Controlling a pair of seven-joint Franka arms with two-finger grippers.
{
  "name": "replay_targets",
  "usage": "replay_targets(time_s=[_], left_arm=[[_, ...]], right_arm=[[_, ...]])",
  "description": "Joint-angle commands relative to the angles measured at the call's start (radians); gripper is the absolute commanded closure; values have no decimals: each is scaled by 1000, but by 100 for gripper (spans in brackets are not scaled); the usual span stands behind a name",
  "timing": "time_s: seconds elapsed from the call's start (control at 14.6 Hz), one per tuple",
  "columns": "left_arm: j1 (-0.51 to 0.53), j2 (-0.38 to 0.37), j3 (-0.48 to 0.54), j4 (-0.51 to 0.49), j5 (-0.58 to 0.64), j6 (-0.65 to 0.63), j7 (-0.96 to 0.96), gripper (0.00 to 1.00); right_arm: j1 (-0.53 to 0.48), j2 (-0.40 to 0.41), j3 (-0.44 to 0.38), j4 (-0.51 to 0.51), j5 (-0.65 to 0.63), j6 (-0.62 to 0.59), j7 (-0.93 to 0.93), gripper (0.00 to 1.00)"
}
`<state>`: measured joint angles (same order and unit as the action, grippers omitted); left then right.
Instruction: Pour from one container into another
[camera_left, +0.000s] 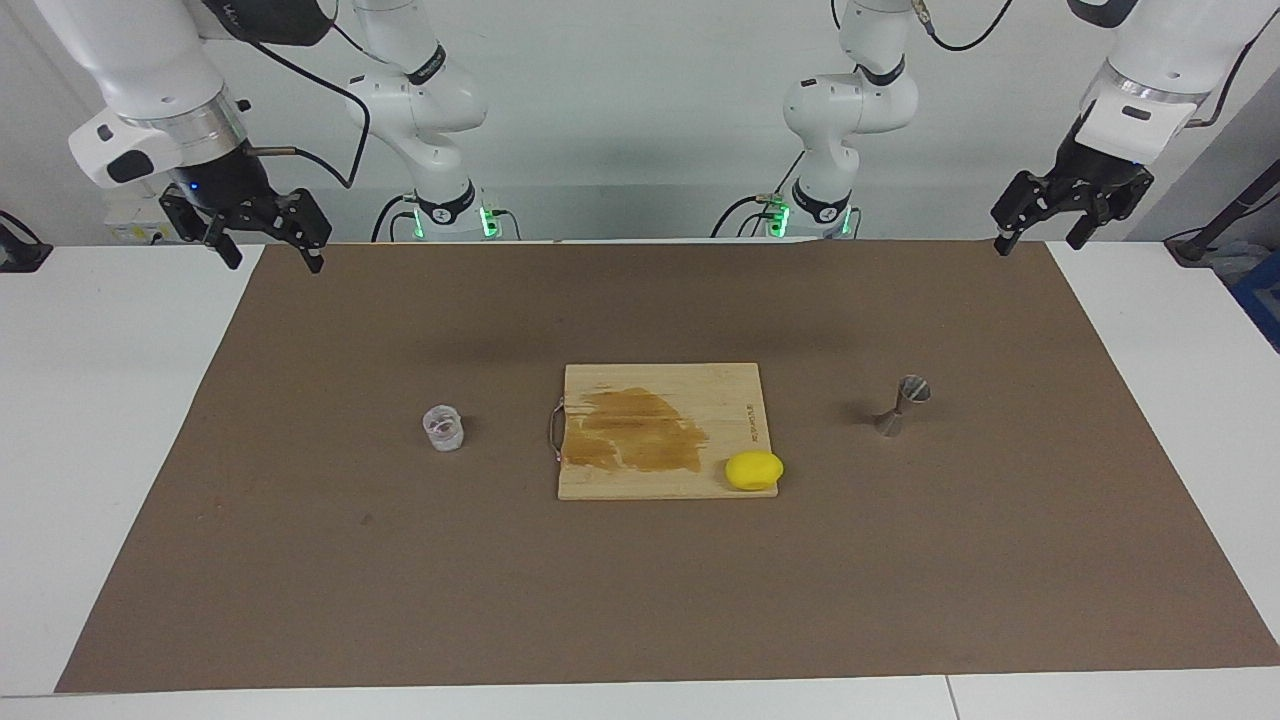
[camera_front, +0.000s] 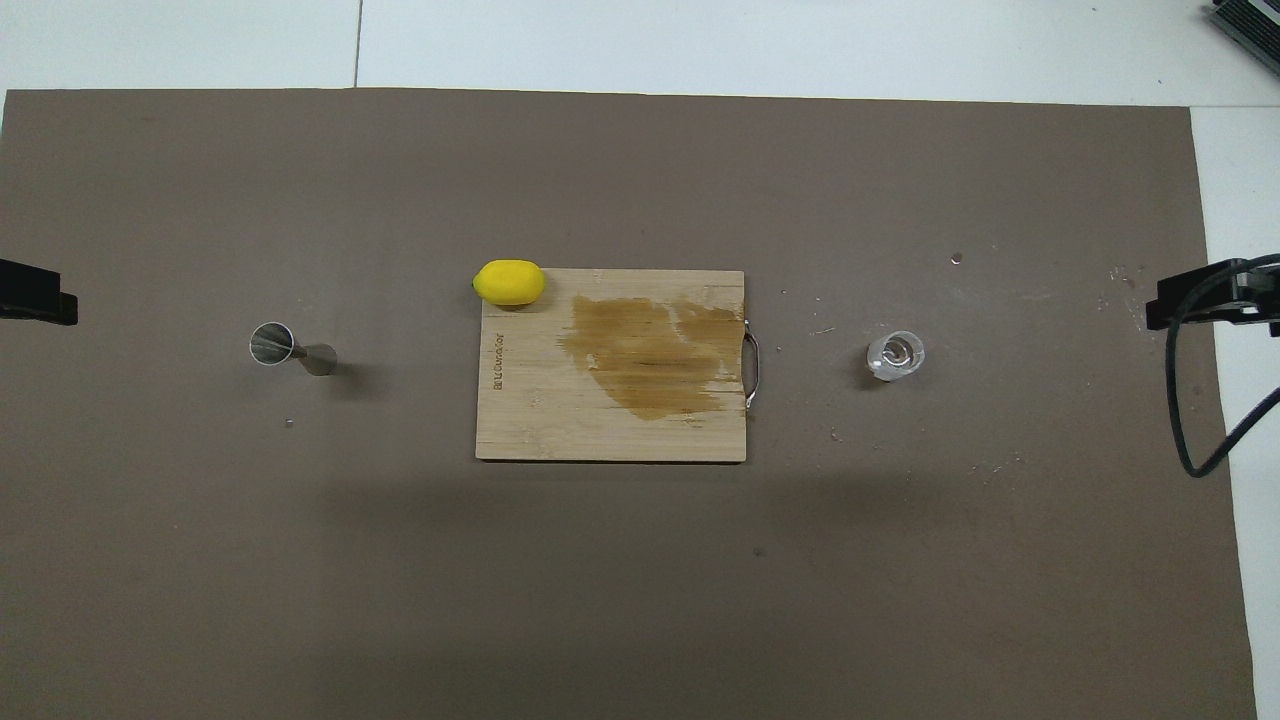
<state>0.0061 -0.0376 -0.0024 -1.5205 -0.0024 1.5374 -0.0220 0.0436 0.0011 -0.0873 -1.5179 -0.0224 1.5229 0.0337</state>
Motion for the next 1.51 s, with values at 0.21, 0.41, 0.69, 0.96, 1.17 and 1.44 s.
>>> replay_targets(time_s=[0.21, 0.41, 0.69, 0.96, 1.17, 1.44], left_arm=[[-23, 2, 16, 11, 24, -17, -15, 0], [-23, 2, 16, 11, 24, -14, -13, 0], [-23, 2, 16, 11, 24, -17, -15, 0], [-18, -2, 25, -4, 21, -5, -9, 0], [44, -27, 28, -71, -81, 70, 69, 0], [97, -15, 28, -138, -151, 154, 285, 0]], right_arm=[[-11, -30, 11, -41, -13, 28, 23, 0], [-13, -42, 9, -65, -1, 29, 75, 0], [-34, -49, 9, -108, 47, 52, 123, 0], [-93, -67, 8, -217, 143, 132, 147, 0], [-102, -65, 6, -277, 223, 178, 208, 0], [-102, -50, 8, -326, 315, 252, 291, 0]])
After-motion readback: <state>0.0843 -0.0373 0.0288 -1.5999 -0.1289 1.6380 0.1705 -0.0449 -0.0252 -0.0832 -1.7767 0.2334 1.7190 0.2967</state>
